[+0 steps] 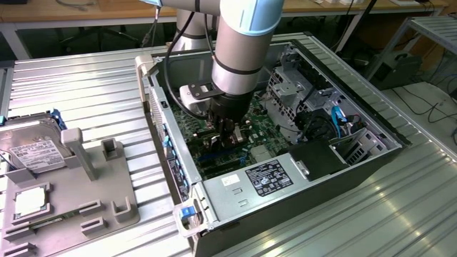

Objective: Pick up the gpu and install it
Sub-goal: 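Insert the gpu into the slot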

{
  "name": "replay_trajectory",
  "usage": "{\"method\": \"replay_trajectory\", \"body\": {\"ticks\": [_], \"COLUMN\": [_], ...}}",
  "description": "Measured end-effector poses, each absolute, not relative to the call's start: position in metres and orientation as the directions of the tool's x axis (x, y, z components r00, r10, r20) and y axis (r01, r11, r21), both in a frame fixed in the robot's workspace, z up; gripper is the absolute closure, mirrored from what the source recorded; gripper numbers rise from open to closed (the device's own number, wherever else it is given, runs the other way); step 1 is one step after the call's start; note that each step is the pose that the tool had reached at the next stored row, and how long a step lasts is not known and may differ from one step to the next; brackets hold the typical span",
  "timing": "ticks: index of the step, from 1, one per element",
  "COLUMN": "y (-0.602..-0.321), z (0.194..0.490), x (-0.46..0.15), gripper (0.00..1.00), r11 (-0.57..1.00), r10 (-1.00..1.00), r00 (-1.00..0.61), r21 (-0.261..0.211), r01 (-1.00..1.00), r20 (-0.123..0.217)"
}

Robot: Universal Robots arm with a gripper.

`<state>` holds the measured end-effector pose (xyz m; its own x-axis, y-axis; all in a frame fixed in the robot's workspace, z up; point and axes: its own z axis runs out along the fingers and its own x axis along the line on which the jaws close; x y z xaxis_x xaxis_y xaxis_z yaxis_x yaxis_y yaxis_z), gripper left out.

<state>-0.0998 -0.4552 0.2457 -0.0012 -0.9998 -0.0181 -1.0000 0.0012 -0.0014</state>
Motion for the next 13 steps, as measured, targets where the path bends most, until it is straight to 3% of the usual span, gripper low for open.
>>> {"method": "replay_trajectory", "body": {"ticks": [13], "y": [-0.455], "z": [0.2457], "x": [-0.0976], "gripper": [0.72], "r11": [0.001], "r10": [-1.0], "r00": [-0.001], "r21": [-0.002], "r01": [-1.0], "r20": [-0.018]}}
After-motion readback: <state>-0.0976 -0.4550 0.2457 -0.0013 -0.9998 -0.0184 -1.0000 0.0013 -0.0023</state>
